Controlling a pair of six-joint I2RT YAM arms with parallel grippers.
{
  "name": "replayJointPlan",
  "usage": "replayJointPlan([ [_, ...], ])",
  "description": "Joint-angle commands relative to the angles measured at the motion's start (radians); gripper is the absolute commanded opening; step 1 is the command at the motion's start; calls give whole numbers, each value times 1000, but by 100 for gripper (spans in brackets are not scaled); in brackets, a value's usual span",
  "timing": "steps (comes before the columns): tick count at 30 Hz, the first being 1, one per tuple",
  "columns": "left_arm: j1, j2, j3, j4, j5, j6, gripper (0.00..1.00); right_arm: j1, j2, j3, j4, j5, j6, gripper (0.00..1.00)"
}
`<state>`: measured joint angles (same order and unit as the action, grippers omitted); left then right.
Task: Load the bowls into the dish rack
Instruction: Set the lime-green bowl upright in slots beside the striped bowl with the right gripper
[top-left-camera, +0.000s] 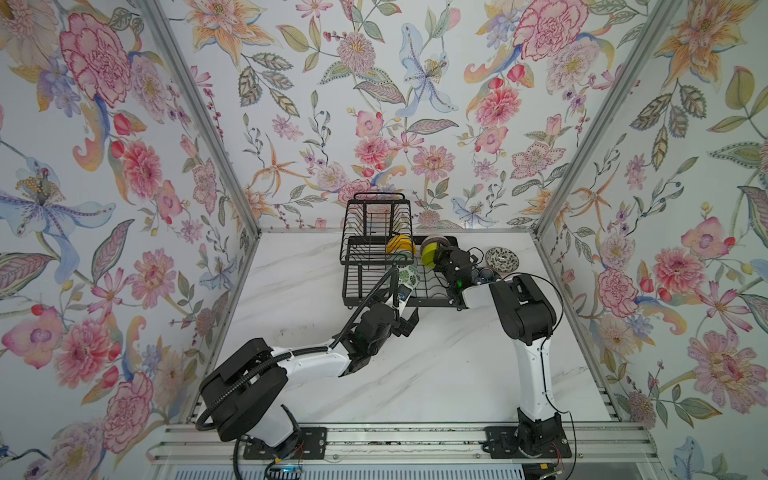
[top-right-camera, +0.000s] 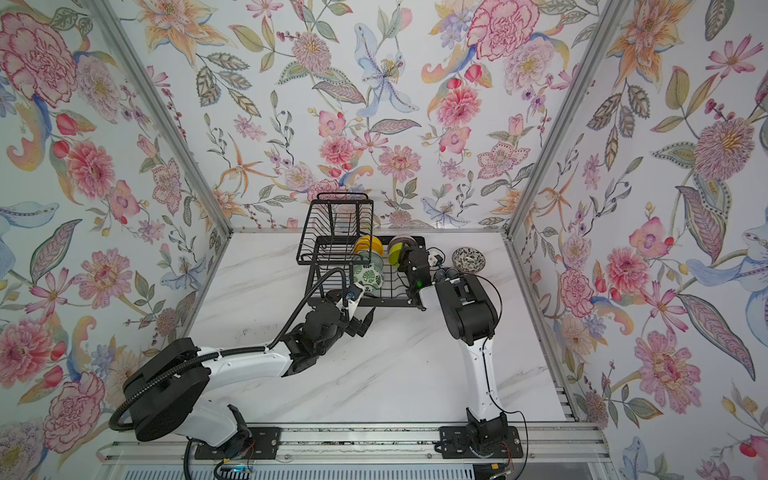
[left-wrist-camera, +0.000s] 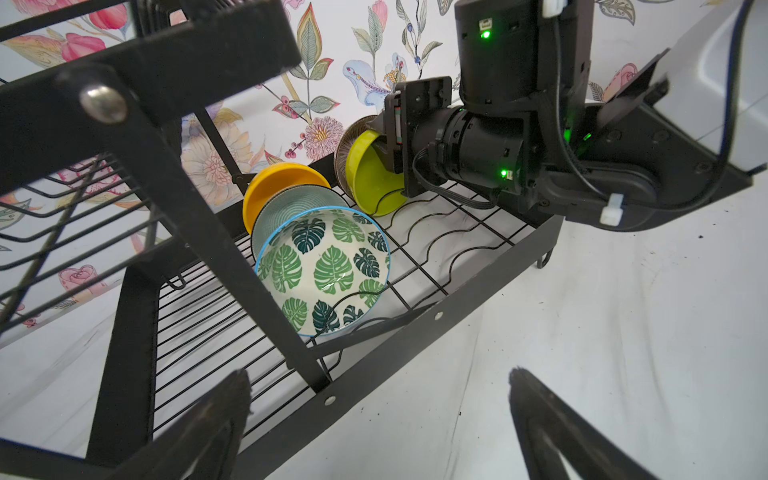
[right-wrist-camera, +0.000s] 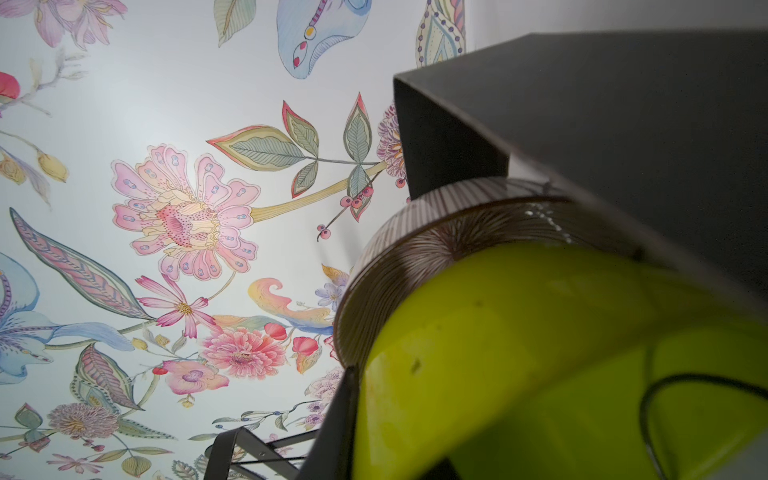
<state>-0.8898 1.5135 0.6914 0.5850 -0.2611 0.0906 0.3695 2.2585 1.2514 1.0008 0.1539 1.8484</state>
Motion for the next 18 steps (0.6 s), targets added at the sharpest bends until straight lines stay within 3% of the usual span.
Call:
replayJointPlan([
  [1,9,-21,-8,4,12,-20,99,2,-10,-10,-126,-47,11,18],
  [18,-4,-8,7,11,-2,-40,99,-10,-57,-23,-123,-65,6,30],
])
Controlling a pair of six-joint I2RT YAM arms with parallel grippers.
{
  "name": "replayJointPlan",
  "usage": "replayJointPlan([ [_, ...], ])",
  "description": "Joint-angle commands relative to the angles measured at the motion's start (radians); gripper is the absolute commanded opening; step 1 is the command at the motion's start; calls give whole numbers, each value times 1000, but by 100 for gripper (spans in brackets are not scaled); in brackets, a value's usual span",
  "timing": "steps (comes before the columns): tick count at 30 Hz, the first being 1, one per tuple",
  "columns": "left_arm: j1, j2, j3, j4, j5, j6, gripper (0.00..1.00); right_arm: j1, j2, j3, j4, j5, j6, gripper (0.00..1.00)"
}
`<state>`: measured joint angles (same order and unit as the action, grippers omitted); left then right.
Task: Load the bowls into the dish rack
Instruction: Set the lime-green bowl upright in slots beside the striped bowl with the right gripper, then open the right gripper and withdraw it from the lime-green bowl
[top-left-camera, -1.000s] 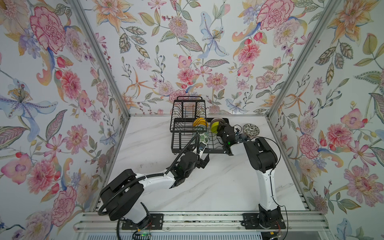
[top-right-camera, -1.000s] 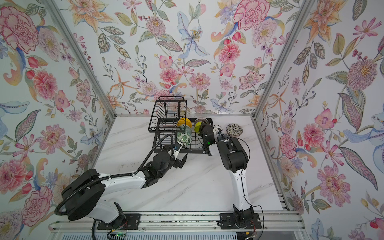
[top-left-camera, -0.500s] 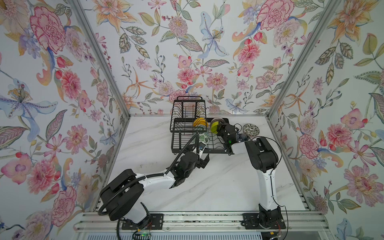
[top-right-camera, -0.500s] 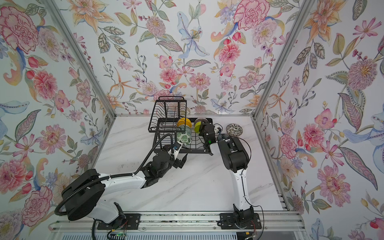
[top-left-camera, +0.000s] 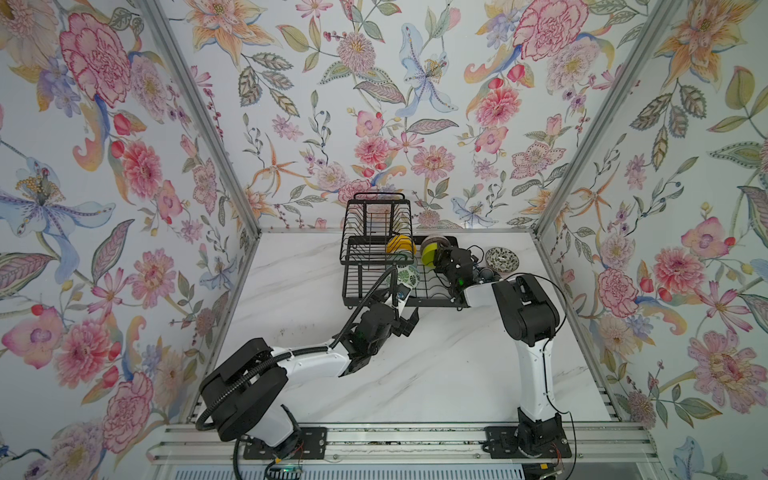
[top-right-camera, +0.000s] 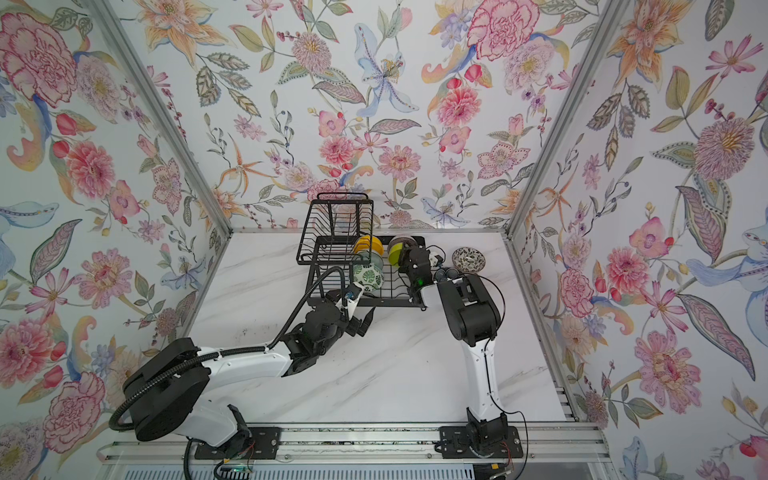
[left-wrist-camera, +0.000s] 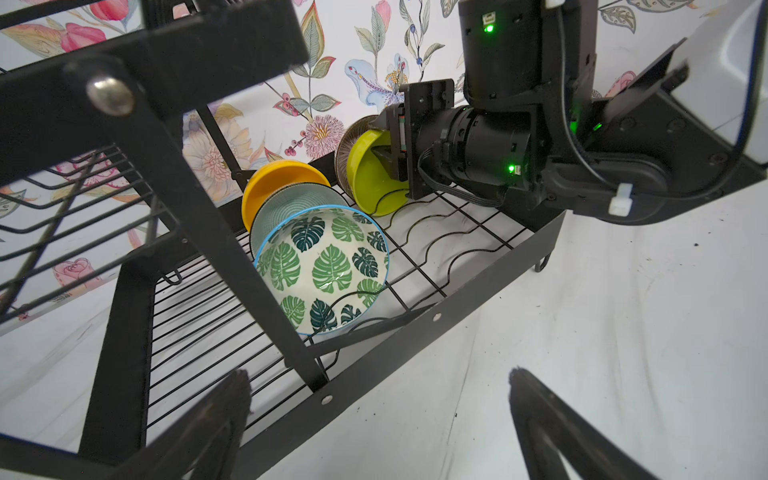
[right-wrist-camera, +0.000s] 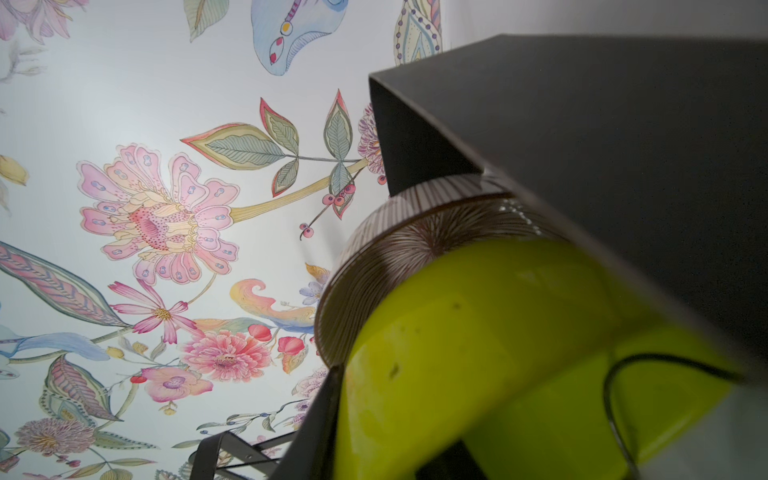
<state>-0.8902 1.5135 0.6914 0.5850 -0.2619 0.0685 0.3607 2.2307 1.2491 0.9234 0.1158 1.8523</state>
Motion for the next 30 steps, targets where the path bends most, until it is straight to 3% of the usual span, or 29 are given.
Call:
replayJointPlan([
  [1,-8,-7,8,10,-1,-19,99,-2,-32,-23,-46,-30,3,32],
  [30,-38,-3,19,9,-28,-16,99,-16,-163,-80,-72,-59,6,62],
])
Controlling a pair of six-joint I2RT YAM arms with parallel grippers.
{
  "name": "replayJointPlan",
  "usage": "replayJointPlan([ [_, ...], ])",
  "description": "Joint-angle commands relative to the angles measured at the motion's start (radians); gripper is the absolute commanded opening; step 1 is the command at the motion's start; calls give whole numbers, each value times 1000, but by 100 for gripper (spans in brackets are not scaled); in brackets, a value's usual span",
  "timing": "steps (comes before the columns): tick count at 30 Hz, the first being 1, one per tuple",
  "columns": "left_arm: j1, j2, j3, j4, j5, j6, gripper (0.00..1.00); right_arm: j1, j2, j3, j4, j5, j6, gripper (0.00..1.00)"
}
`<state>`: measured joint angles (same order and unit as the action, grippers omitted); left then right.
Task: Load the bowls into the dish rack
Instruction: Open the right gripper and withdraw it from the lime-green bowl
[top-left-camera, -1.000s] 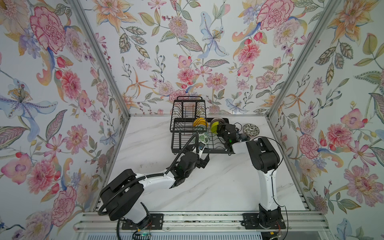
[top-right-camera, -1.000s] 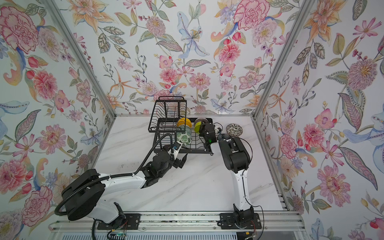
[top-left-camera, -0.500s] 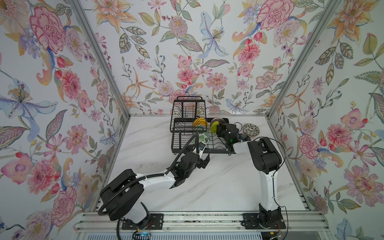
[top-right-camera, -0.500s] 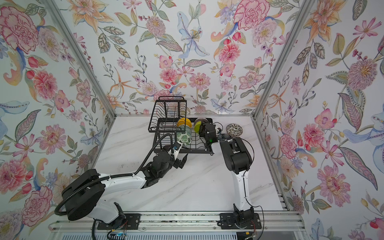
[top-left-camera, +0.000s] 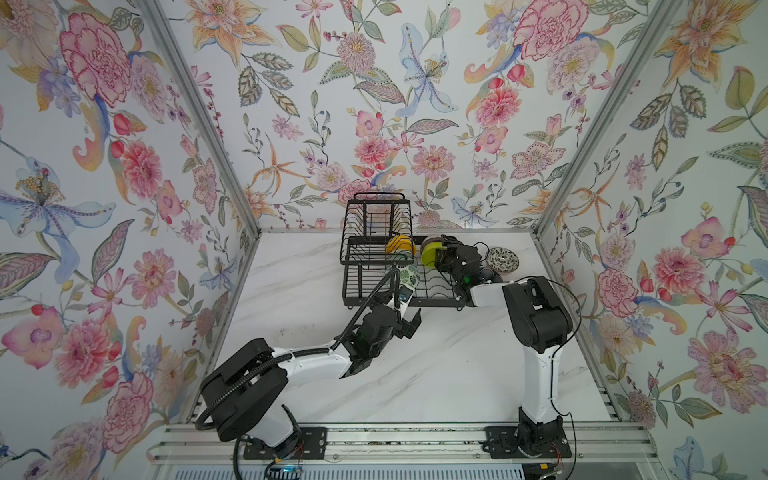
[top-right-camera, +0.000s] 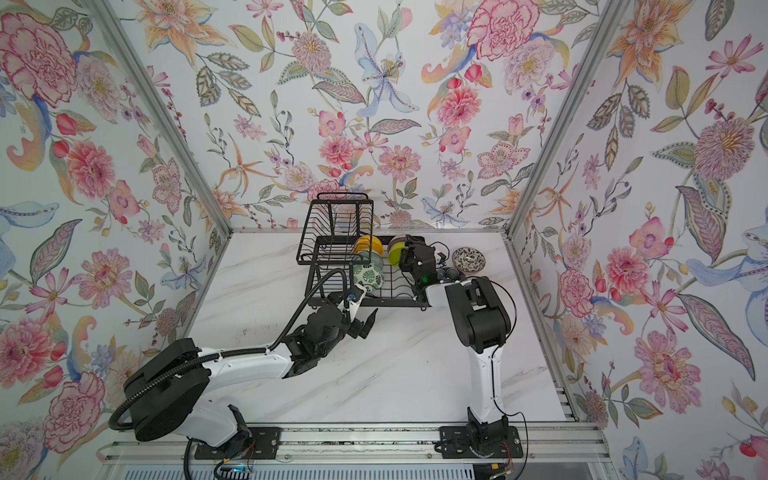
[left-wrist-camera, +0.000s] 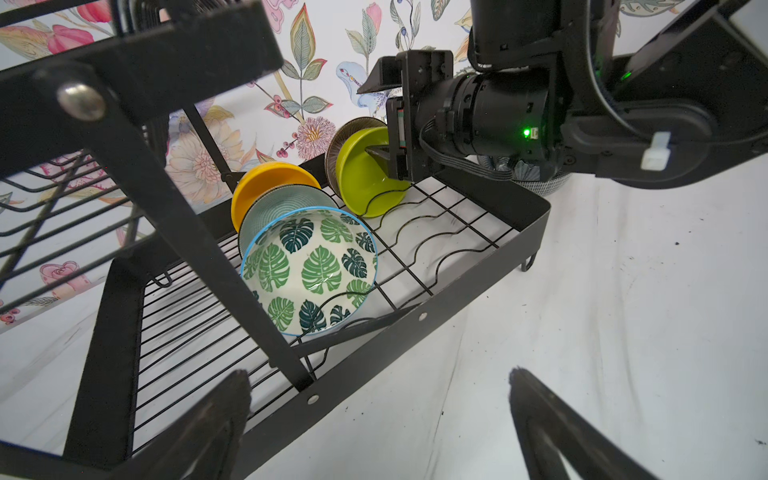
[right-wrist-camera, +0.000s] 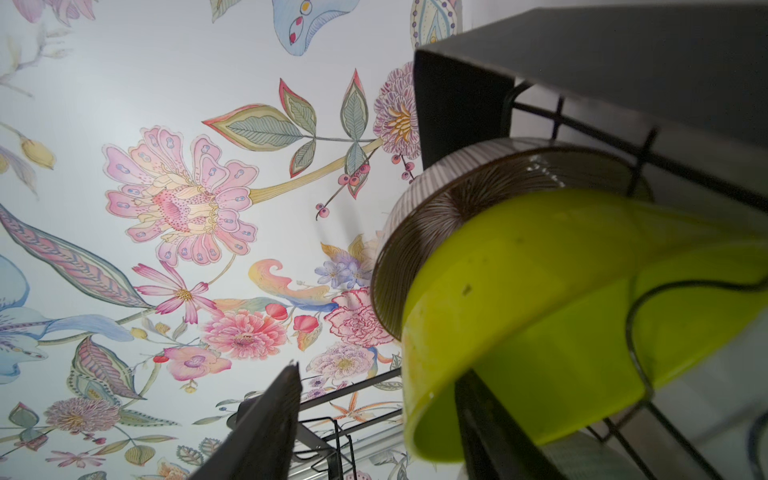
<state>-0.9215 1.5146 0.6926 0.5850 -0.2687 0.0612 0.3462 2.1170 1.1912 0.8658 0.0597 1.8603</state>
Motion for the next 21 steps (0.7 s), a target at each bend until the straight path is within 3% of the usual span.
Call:
replayJointPlan([
  [1,-7,-5,16,11,-24,-9,99,-1,-55,-26,-14,-1,-2,63],
  [10,-7,-26,-6,15,-63,5,99,10,-144,-98,-34,-3,-19,77],
  [14,-6,-34,-14,6,-69,6,99,18,-197,-126,-80,-2,-79,88],
  [16,-8,-37,-10,-7,-80,10,99,23,-222,-141,-99,-4,-99,98],
  [21,-8,-54,-5,-30,-96,9,99,31,-295,-178,-158,-6,-166,99],
])
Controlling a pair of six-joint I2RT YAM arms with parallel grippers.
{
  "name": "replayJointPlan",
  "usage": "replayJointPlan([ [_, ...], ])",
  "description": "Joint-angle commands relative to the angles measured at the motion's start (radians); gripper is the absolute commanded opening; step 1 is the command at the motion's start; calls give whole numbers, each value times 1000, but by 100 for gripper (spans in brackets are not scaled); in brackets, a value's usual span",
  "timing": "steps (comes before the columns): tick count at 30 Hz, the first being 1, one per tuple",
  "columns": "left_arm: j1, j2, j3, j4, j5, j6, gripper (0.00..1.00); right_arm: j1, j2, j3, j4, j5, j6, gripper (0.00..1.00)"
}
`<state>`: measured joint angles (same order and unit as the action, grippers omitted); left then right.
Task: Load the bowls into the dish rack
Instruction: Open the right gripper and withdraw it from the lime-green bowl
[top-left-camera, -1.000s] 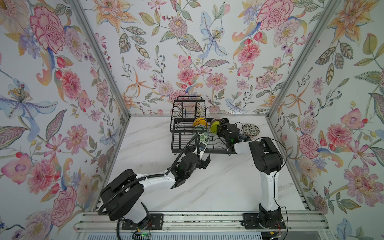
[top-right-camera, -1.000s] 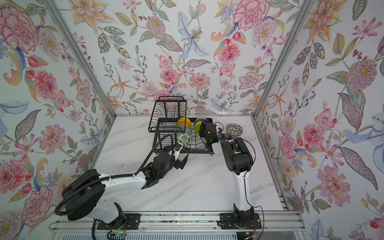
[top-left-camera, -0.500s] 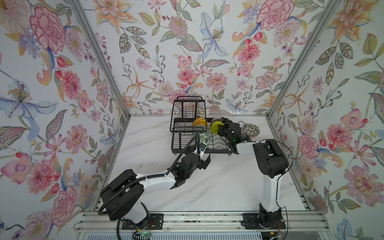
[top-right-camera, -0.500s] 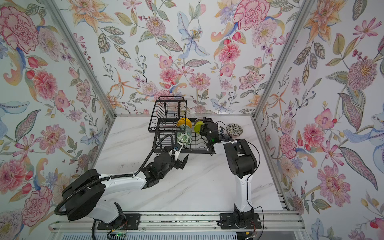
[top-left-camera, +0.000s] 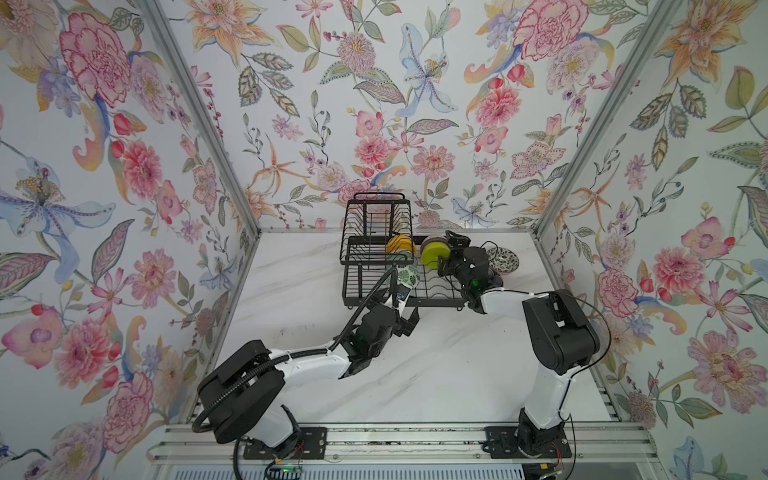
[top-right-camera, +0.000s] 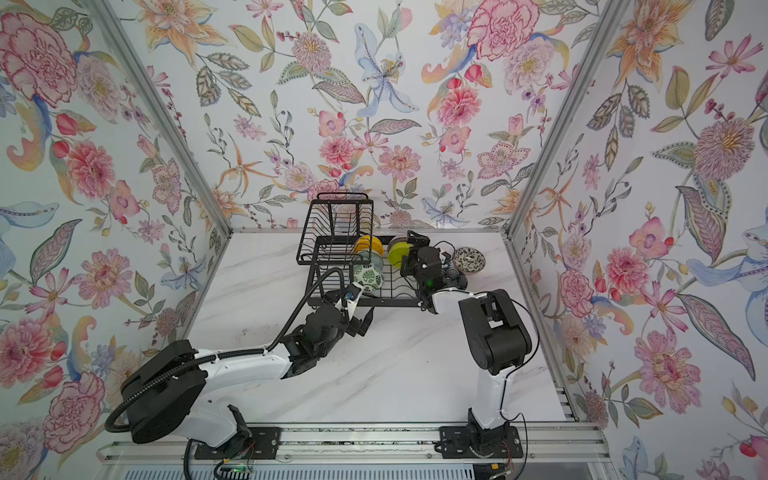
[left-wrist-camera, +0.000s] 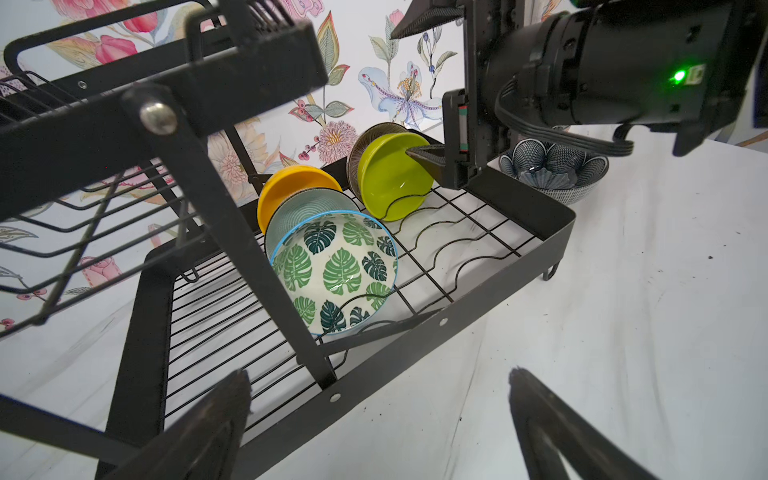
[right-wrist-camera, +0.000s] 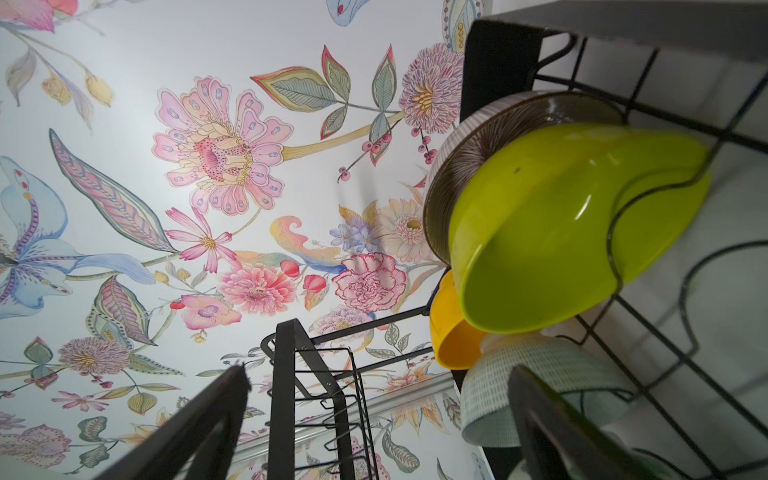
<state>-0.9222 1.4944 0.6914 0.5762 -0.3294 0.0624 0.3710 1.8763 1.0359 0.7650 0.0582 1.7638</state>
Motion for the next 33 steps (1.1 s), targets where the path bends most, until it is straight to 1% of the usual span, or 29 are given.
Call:
replayJointPlan([
  [1,-6,-38,-4,-26,-37,7,99,6,-70,-30,-75,-6,-85,99],
  [5,-7,-59,-2,-42,-54,23,99,5,-155,-47,-190,-1,-180,99],
  [7,-7,-71,5,-52,-57,37,99,5,-201,-38,-278,13,-254,99],
  [9,-7,-85,18,-65,-57,52,99,5,-247,-15,-403,26,-328,99],
  [12,-7,-91,49,-84,-44,68,99,-10,-288,25,-532,-12,-422,99],
  [15,-15,-81,86,-93,-24,105,99,-24,-325,56,-672,-11,-523,99],
  [16,-20,-75,100,-94,-25,109,99,-30,-333,65,-712,-12,-550,99],
  [18,-35,-52,141,-100,-31,166,99,-49,-338,109,-843,-28,-603,99],
  [20,-49,-30,182,-109,-29,201,99,-71,-326,166,-949,-77,-673,99],
  [23,-74,4,236,-116,-14,248,99,-82,-317,247,-1121,-51,-788,99],
  [25,-87,31,266,-123,1,289,99,-98,-333,248,-1179,-23,-833,99],
  [30,-123,127,357,-169,-5,381,99,-172,-393,191,-1285,46,-893,99],
  [31,-128,140,368,-170,-2,395,99,-187,-400,181,-1298,51,-908,99],
  [33,-133,172,390,-159,5,418,99,-219,-411,154,-1305,23,-952,99],
])
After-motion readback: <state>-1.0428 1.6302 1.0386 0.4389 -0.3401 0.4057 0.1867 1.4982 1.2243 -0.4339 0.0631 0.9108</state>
